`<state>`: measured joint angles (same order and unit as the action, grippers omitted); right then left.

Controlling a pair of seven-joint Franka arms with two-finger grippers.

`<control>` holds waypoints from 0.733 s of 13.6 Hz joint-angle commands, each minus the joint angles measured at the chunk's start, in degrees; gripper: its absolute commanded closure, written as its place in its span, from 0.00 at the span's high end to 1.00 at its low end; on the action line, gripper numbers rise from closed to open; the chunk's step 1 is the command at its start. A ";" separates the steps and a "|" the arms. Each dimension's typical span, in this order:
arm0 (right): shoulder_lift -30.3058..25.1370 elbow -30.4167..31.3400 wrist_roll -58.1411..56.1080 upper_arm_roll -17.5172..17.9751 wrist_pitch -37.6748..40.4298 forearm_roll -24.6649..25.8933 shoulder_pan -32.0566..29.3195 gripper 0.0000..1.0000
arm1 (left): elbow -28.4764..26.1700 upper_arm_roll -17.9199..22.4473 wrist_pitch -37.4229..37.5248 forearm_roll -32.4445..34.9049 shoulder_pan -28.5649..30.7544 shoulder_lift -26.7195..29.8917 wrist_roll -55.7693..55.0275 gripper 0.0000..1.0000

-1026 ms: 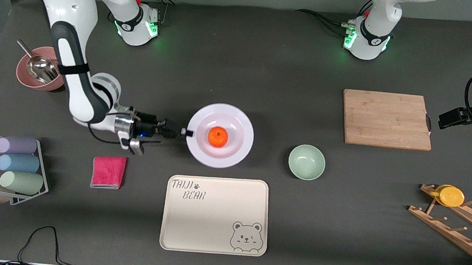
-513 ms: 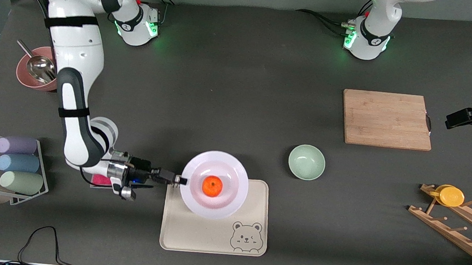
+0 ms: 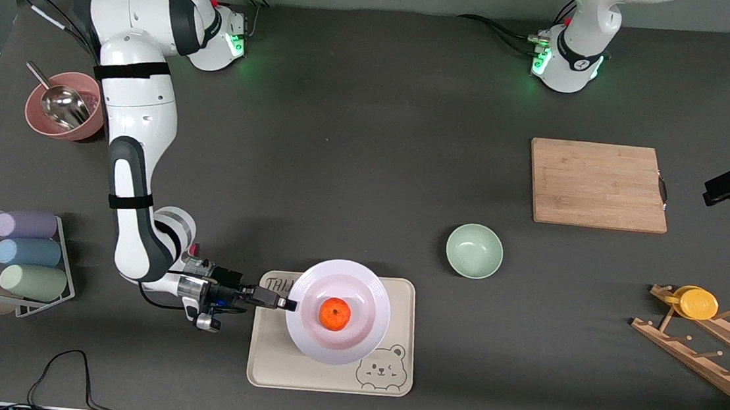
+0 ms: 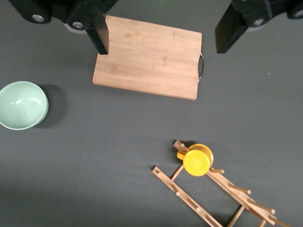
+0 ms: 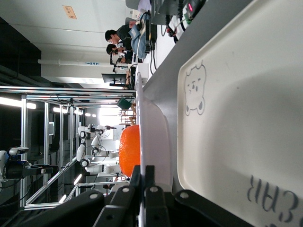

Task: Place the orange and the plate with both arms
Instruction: 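Set the plate onto the bear tray and open the right gripper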

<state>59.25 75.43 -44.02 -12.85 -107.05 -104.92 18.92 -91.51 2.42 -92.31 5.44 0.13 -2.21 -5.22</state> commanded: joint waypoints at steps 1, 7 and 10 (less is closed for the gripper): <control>2.01 -2.66 1.39 0.19 -2.01 0.59 0.07 0.00 | 1.51 -0.05 -0.50 1.15 0.14 -2.44 1.44 1.00; 4.03 -3.45 0.69 0.19 -5.80 2.00 0.51 0.00 | 2.13 -0.23 0.90 0.63 -0.48 -2.71 1.71 1.00; 4.82 -3.27 -1.24 0.19 -5.80 2.18 0.51 0.00 | 0.72 -0.49 3.10 -1.04 -0.65 -2.45 1.35 1.00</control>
<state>62.76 74.16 -44.39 -12.70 -112.53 -103.25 19.33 -90.87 1.89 -90.75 5.21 -0.01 -4.66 -4.32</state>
